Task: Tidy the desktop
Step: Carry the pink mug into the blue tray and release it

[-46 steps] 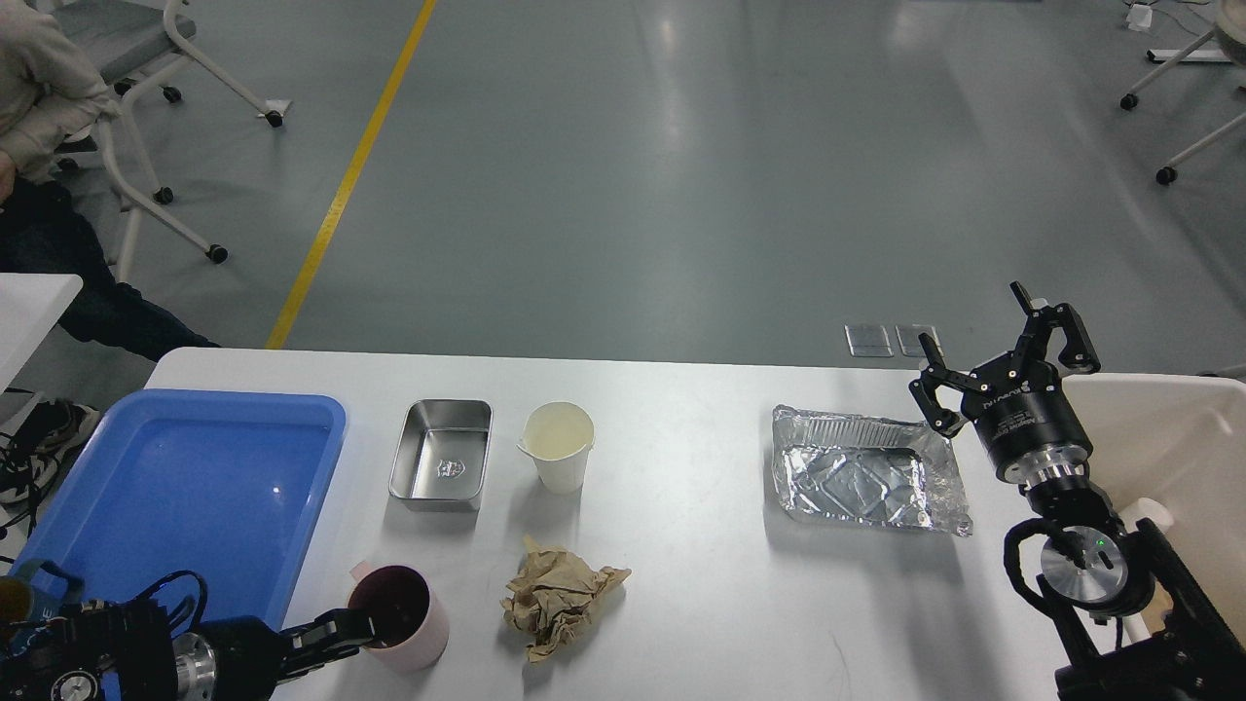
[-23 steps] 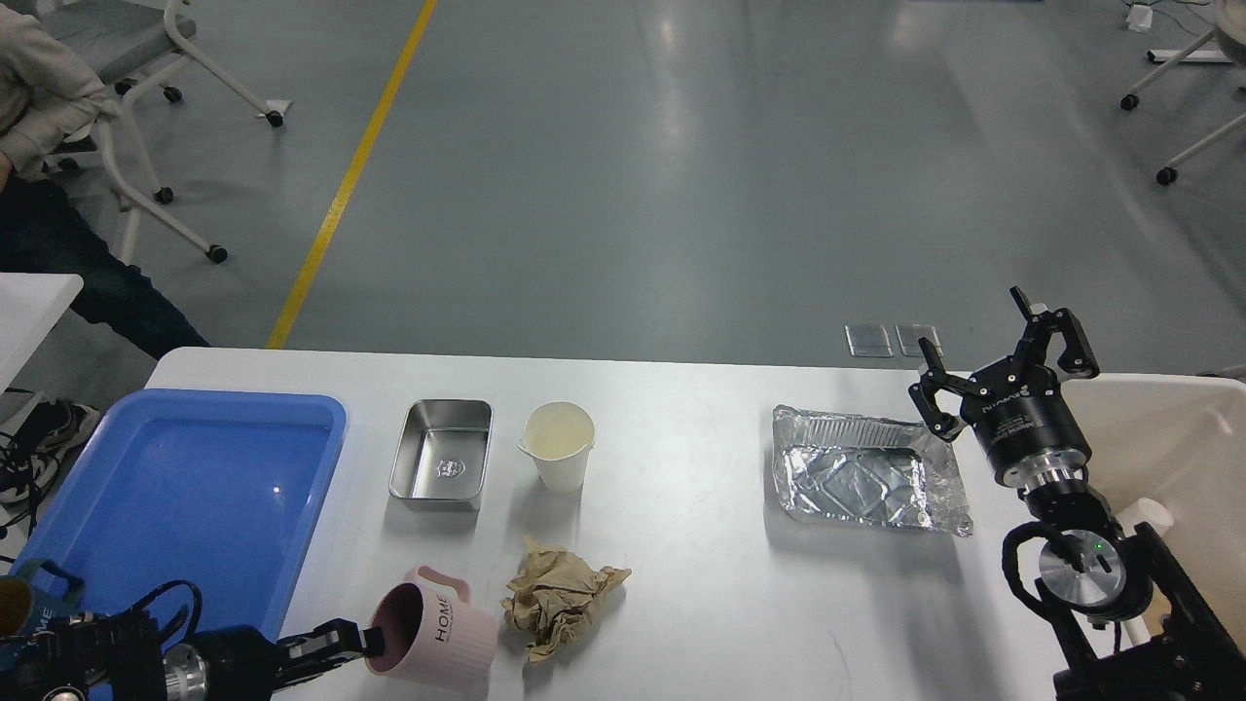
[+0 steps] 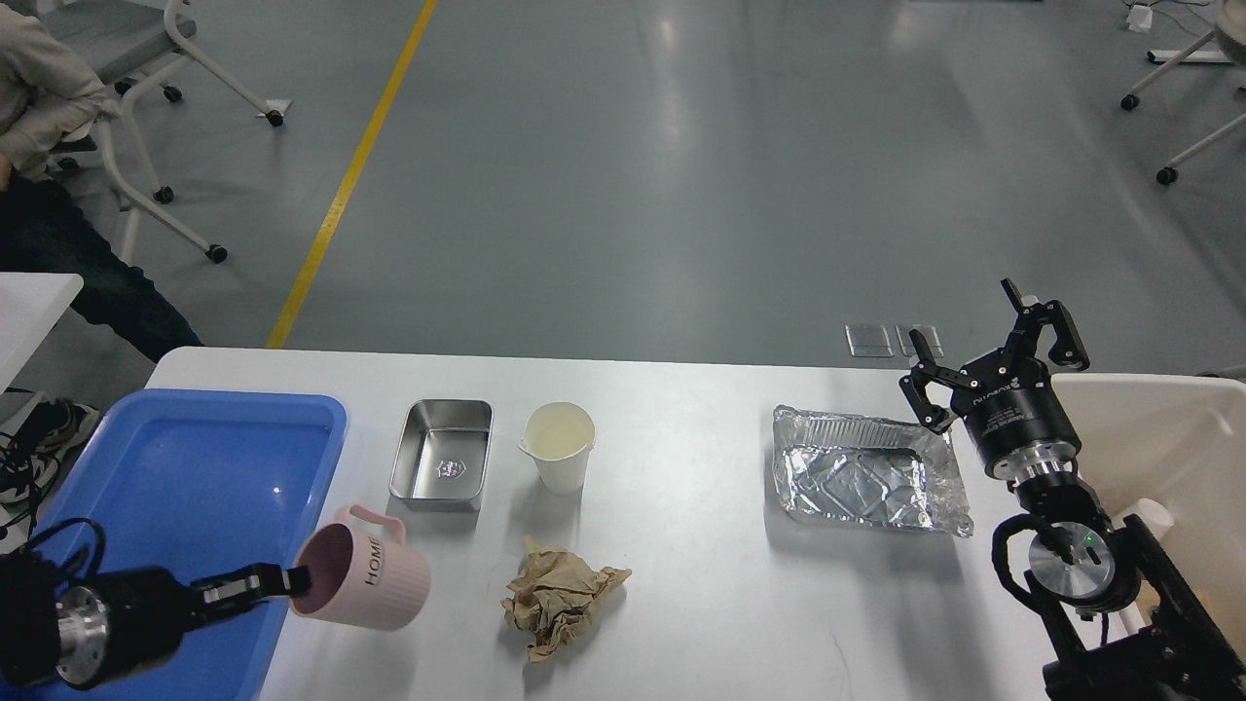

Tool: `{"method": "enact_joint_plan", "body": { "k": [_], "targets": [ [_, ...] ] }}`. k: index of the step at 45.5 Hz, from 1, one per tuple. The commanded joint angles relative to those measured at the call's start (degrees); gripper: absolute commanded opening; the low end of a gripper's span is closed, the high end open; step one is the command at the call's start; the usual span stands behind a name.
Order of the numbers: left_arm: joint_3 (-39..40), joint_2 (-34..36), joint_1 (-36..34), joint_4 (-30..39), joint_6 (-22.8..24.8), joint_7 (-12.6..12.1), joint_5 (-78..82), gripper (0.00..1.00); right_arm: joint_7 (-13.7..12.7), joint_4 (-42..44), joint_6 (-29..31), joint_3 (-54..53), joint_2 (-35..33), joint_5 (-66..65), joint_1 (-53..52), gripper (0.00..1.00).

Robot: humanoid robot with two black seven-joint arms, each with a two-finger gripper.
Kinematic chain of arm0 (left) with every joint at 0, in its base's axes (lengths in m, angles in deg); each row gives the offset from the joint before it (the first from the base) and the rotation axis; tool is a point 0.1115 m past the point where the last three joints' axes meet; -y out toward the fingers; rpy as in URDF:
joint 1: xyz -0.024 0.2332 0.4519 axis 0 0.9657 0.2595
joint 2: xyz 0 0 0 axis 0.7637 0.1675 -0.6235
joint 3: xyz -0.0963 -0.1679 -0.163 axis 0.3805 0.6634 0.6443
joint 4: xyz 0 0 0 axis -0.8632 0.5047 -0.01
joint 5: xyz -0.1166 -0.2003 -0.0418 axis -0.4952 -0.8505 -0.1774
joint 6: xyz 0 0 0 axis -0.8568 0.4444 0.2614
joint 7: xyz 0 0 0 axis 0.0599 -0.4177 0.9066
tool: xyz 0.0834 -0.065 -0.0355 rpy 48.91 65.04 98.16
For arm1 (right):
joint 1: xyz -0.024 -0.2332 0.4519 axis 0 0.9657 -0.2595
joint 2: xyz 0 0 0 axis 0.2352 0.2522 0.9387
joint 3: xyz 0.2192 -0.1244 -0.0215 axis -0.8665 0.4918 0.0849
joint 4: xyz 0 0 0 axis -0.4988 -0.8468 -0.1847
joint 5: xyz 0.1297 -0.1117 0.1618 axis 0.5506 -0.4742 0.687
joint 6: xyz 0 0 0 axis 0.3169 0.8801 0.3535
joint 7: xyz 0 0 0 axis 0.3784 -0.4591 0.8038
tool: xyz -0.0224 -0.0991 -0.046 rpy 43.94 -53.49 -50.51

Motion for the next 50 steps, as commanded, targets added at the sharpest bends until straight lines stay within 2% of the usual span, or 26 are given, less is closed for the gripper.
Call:
{"method": "enact_joint_plan", "body": {
  "k": [1, 6, 10, 13, 19, 24, 37, 50],
  "targets": [
    [0.0, 6.8, -0.9, 1.2, 0.0, 0.0, 0.1, 0.00, 0.0, 0.0, 0.0, 0.0, 0.0, 0.0, 0.2, 1.00],
    [0.0, 13.2, -0.8, 1.2, -0.7, 0.2, 0.0, 0.00, 0.0, 0.0, 0.1, 0.0, -0.3, 0.0, 0.3, 1.00],
    [0.4, 19.2, -0.8, 1.2, -0.8, 1.6, -0.2, 0.00, 0.0, 0.0, 0.1, 0.0, -0.3, 0.0, 0.2, 1.00],
    [0.4, 21.3, -0.8, 1.0, -0.7, 2.6, -0.7, 0.00, 0.0, 0.0, 0.1, 0.0, -0.3, 0.0, 0.1, 1.00],
    [0.0, 22.6, -0.8, -0.2, -0.8, 2.3, -1.6, 0.00, 0.0, 0.0, 0.1, 0.1, -0.5, 0.0, 0.2, 1.00],
    [-0.3, 21.1, -0.2, -4.2, -1.5, 1.7, -2.6, 0.00, -0.1, 0.1, 0.1, 0.1, -0.9, 0.0, 0.2, 1.00],
    [-4.7, 11.7, 0.5, -11.5, -3.5, 1.1, -2.5, 0.00, -0.1, 0.1, 0.2, 0.1, -1.0, 0.0, 0.2, 1.00],
    [-6.8, 4.7, 1.3, -18.6, -3.7, 0.8, -1.4, 0.00, -0.1, 0.0, 0.3, 0.0, -1.0, 0.0, 0.7, 1.00]
  ]
}}
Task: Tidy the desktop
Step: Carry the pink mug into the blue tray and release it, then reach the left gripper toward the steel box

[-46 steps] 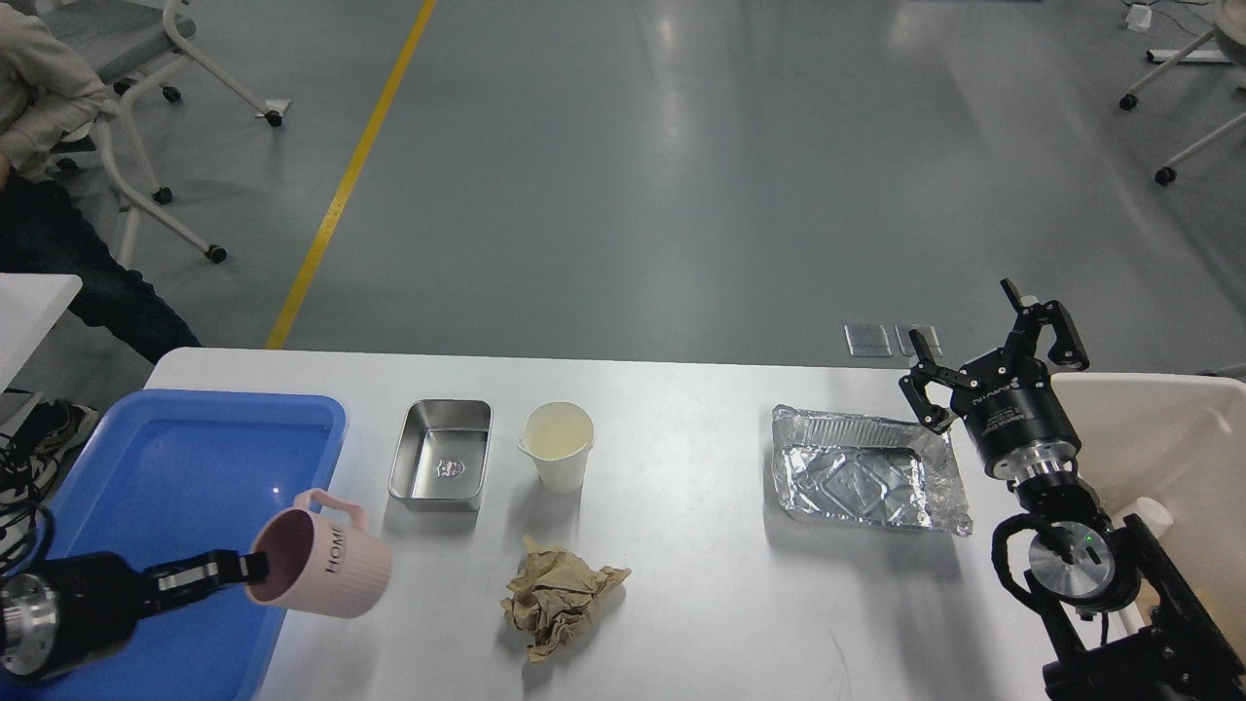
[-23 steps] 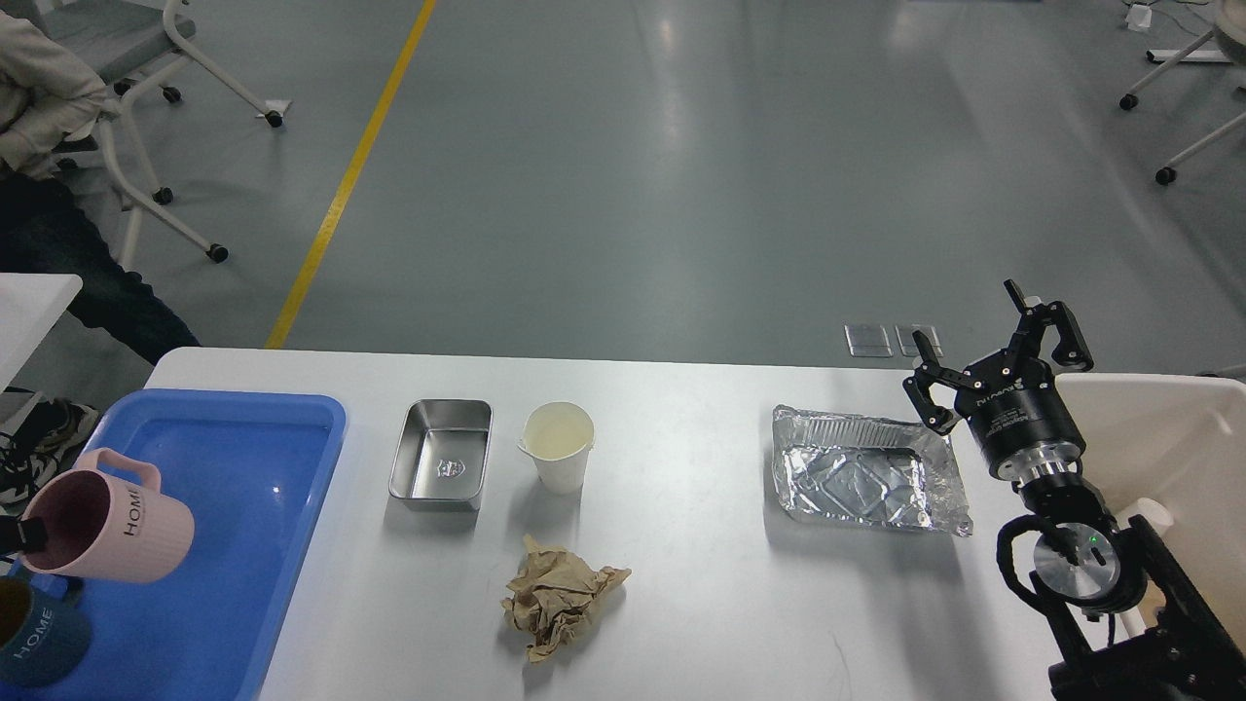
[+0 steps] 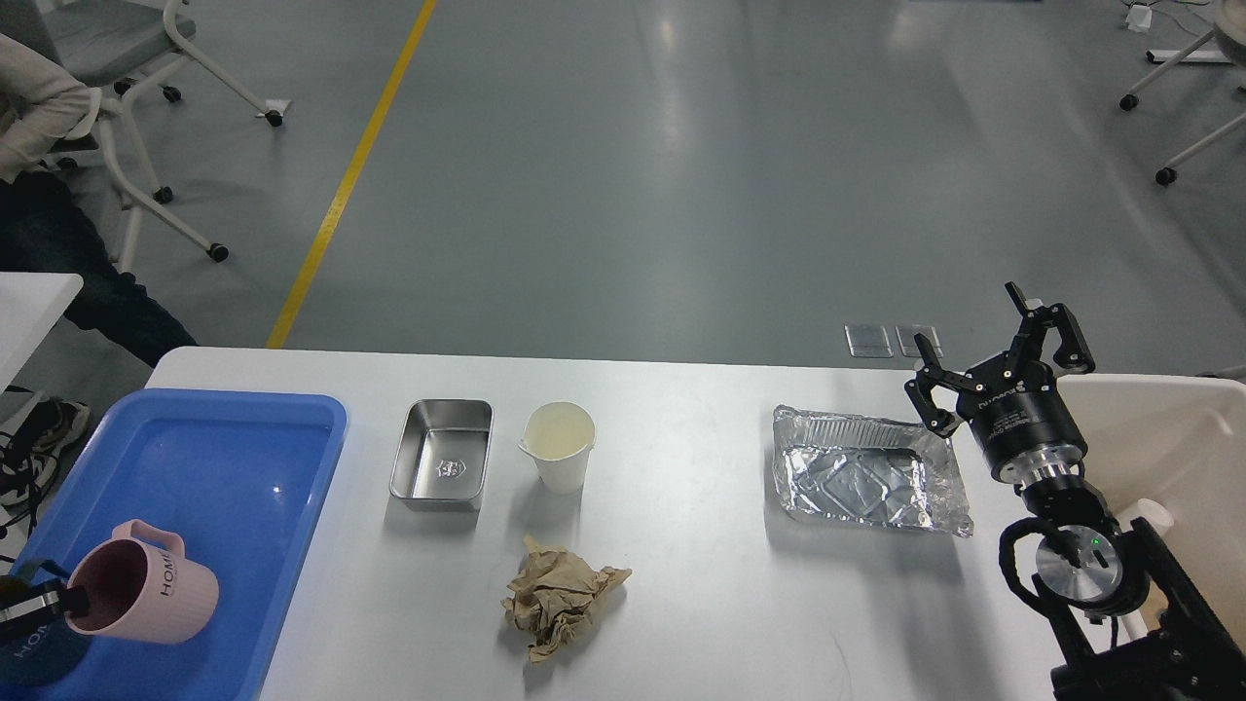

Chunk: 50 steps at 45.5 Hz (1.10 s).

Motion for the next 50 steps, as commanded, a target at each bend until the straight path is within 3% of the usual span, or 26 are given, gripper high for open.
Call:
{"method": "enact_joint_plan", "body": {
  "k": [1, 21, 24, 28, 30, 36, 50],
  "targets": [
    [-0.8, -2.6, -0.1, -4.0, 0.0, -0.1, 0.4, 0.00, 0.0, -0.1, 0.0, -0.1, -0.1, 0.0, 0.3, 1.00],
    [-1.1, -7.7, 0.4, -5.7, 0.0, -0.8, 0.2, 0.02, 0.1, -0.2, 0.0, -0.1, 0.1, 0.0, 0.4, 1.00],
    [-1.1, -8.4, 0.1, -5.3, 0.1, -1.0, 0.0, 0.17, 0.1, -0.2, 0.0, -0.1, 0.0, 0.0, 0.4, 1.00],
    [-0.7, -8.4, -0.4, -5.0, 0.3, -0.8, -0.6, 0.67, 0.0, -0.2, 0.0, -0.1, -0.1, 0.0, 0.4, 1.00],
    [-0.5, -8.1, -0.4, -4.8, 0.6, -0.6, -0.7, 0.80, 0.0, -0.2, 0.0, -0.1, -0.1, 0.0, 0.4, 1.00],
    [-0.4, -7.0, -0.5, -1.6, 1.9, -0.2, -0.8, 0.90, 0.0, -0.2, 0.0, -0.1, -0.1, 0.0, 0.4, 1.00],
    [-0.1, 0.5, -1.2, 3.6, 3.0, 0.2, -0.8, 0.92, 0.0, -0.2, 0.0, -0.1, -0.2, 0.0, 0.2, 1.00]
  ]
}}
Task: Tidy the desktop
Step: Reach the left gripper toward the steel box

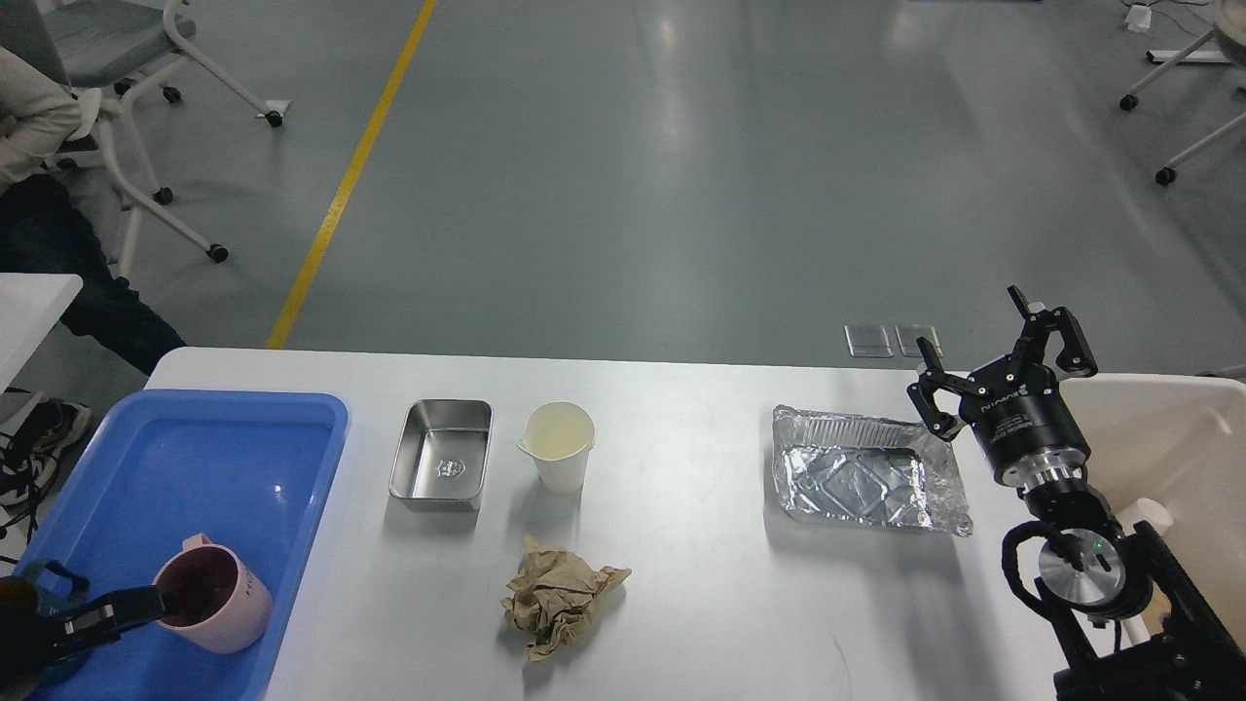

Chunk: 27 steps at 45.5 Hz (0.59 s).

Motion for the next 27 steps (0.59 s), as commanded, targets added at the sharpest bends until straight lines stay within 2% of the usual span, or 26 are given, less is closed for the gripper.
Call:
{"method": "enact_joint_plan", "body": {
  "k": [1, 3, 7, 8, 10, 16, 23, 27],
  "targets": [
    [0.4, 3.9, -0.9, 1.5, 0.8, 0.5, 0.1, 0.92, 0.0, 0.0, -0.1, 0.0, 0.0, 0.0, -0.2, 1.00],
    [0.9, 5.3, -2.0, 2.4, 1.3, 1.3, 0.1, 0.92, 0.0, 0.0, -0.1, 0.0, 0.0, 0.0, -0.2, 1.00],
    [3.0, 8.7, -4.0, 4.6, 1.7, 4.4, 0.0, 0.92, 0.0, 0.0, -0.1, 0.0, 0.2, 0.0, -0.3, 1.00],
    [5.0, 9.6, -4.5, 5.6, 1.0, 6.1, 0.0, 0.92, 0.0, 0.0, -0.1, 0.0, 0.2, 0.0, -0.4, 1.00],
    [8.2, 9.8, -4.6, 5.9, 0.0, 7.2, -0.4, 0.92, 0.1, 0.0, -0.1, 0.0, 0.3, 0.0, -0.4, 1.00],
    [14.6, 9.4, -4.6, 6.3, -4.8, 7.7, -4.3, 0.92, 0.0, 0.0, 0.0, 0.0, 0.3, 0.0, -0.2, 1.00],
    [16.5, 10.1, -4.7, 11.1, -5.7, 7.6, -4.6, 0.92, 0.0, -0.1, -0.1, 0.0, 0.0, 0.0, -0.1, 1.00],
    [16.7, 10.1, -4.6, 11.6, -6.2, 7.6, -4.6, 0.92, 0.0, -0.2, -0.1, -0.1, -0.5, 0.0, 0.3, 1.00]
  ]
}}
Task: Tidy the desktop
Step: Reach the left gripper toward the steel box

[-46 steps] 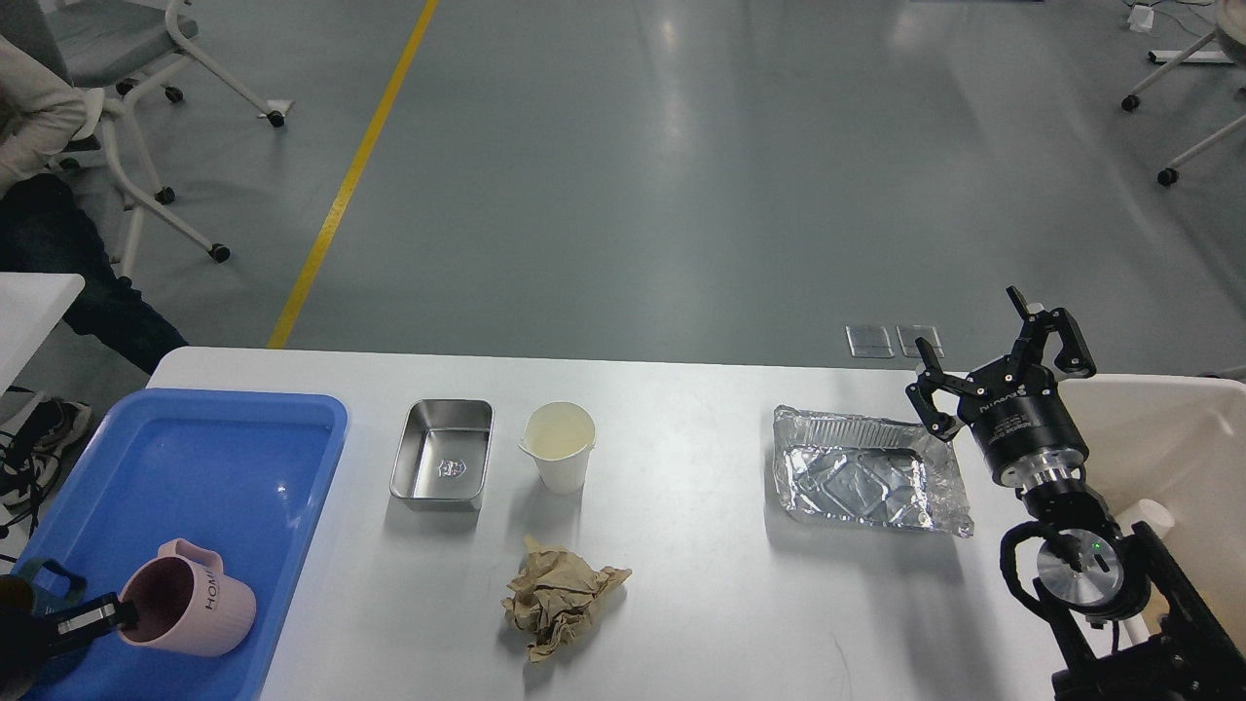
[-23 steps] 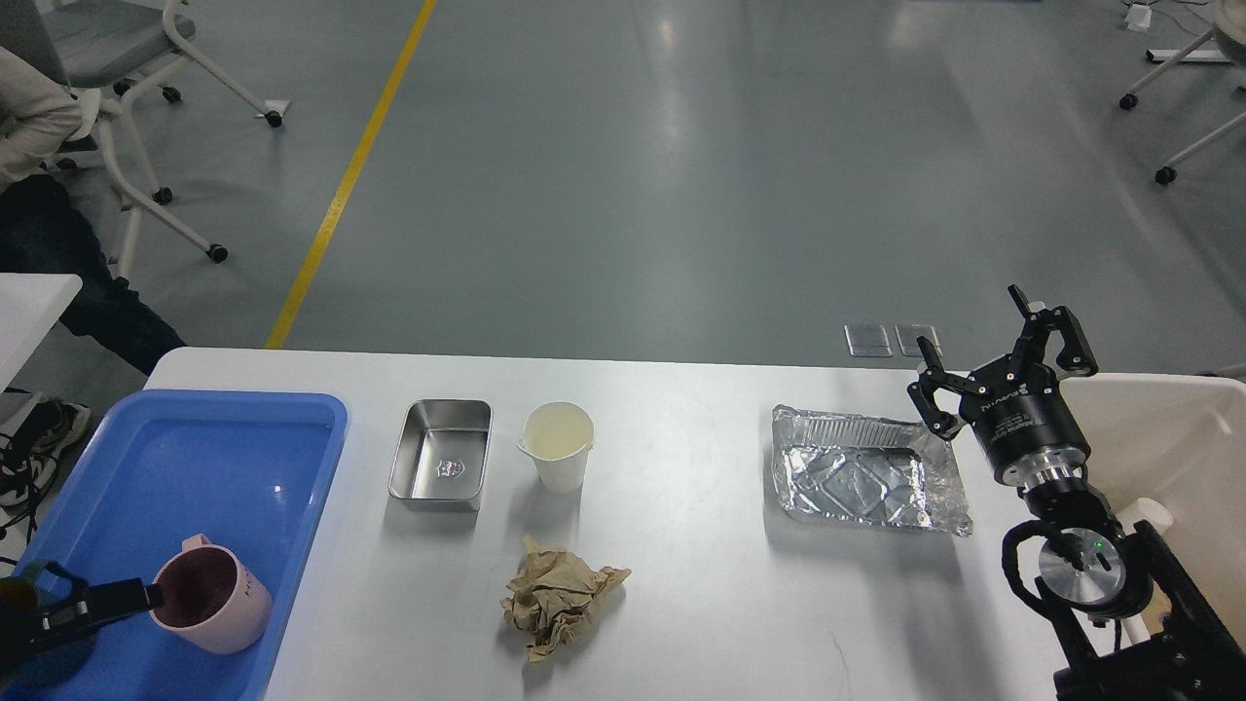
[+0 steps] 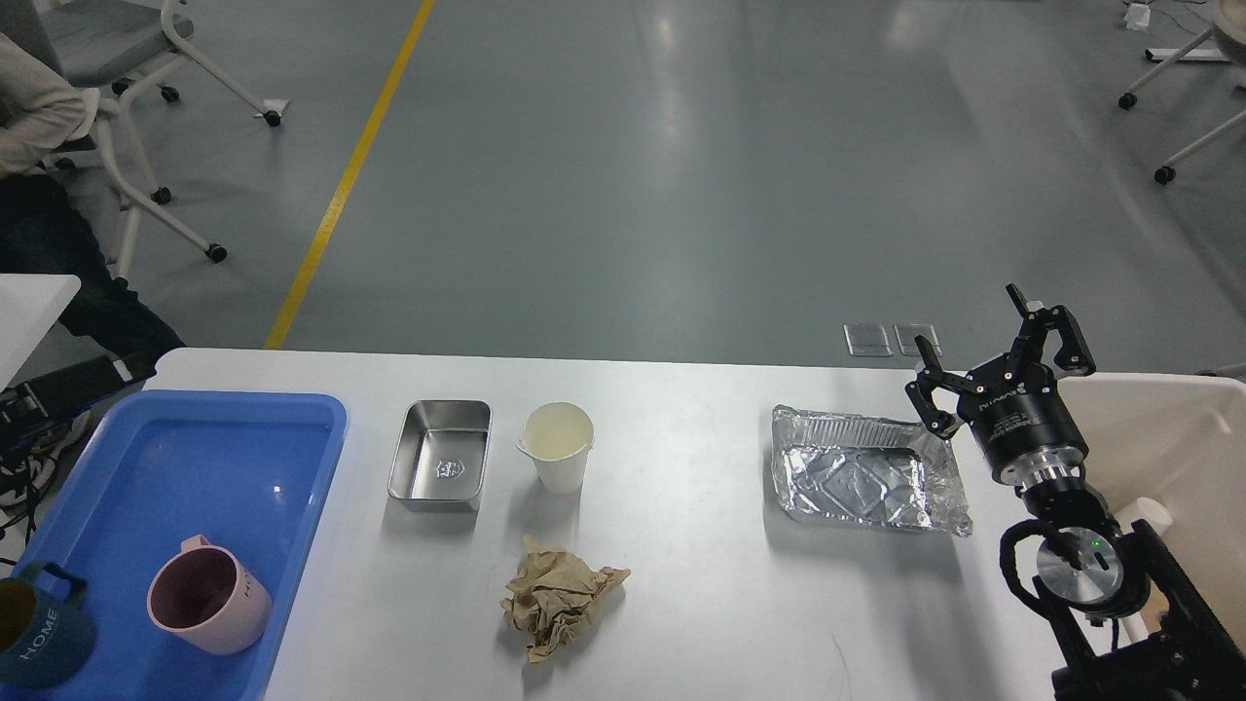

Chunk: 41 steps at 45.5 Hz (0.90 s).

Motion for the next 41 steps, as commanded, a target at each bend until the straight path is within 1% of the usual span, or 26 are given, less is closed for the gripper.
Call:
{"method": "enact_joint_plan", "body": {
  "k": [1, 7, 12, 17, 19, 23, 25, 27, 29, 34, 35, 38, 41],
  "targets": [
    [0.4, 0.1, 0.0, 1.4, -1.1, 0.0, 0.0, 0.92, 0.0, -0.2, -0.1, -0.1, -0.5, 0.0, 0.4, 1.00],
    [-0.2, 0.0, 0.2, 1.6, -3.4, 0.1, -0.2, 0.92, 0.0, -0.2, -0.1, -0.1, -0.7, 0.0, 0.5, 1.00],
    [-0.5, 0.2, 0.8, 2.0, -3.9, 0.0, -0.3, 0.92, 0.0, -0.2, 0.0, -0.1, -0.7, 0.1, 0.6, 1.00],
    [-0.7, 0.2, 1.1, 2.0, -3.7, -0.3, -0.4, 0.92, 0.0, -0.2, 0.0, -0.1, -0.7, 0.0, 0.7, 1.00],
    [-1.0, -0.1, 1.1, 2.0, -3.2, -0.9, -0.5, 0.92, 0.0, -0.2, -0.1, -0.1, -0.7, 0.0, 0.7, 1.00],
    [-1.5, -0.7, 1.5, 1.6, -2.3, -1.2, -0.5, 0.92, 0.0, -0.2, 0.0, -0.1, -0.7, 0.0, 0.7, 1.00],
    [-1.5, -0.9, 1.2, 1.2, -1.7, -1.7, -0.6, 0.92, 0.0, -0.2, 0.0, -0.1, -0.7, 0.0, 0.7, 1.00],
    [-1.5, -2.2, 1.3, 0.5, -1.0, -3.0, -0.8, 0.92, 0.0, -0.2, 0.0, -0.1, -0.7, 0.0, 0.8, 1.00],
    [-1.6, -4.6, 1.2, -0.4, -0.1, -5.1, -0.8, 0.92, 0.0, -0.2, 0.0, 0.0, -0.7, 0.0, 0.9, 1.00],
    [-1.6, -10.3, 0.2, -3.5, 1.9, -13.2, -0.7, 0.92, 0.0, -0.2, 0.0, 0.0, -0.8, 0.0, 1.0, 1.00],
    [-1.6, -11.4, 0.0, -4.2, 2.1, -14.3, -0.7, 0.92, 0.0, -0.2, 0.0, 0.0, -0.8, 0.0, 1.0, 1.00],
    [-1.7, -14.5, -0.9, -6.6, 2.3, -16.1, -0.5, 0.92, 0.0, -0.2, 0.0, 0.0, -1.0, 0.0, 1.1, 1.00],
    [-2.0, -17.7, -1.8, -9.2, 3.2, -16.1, -0.1, 0.92, 0.0, -0.2, 0.0, -0.1, -1.2, 0.0, 1.3, 1.00]
  ]
}}
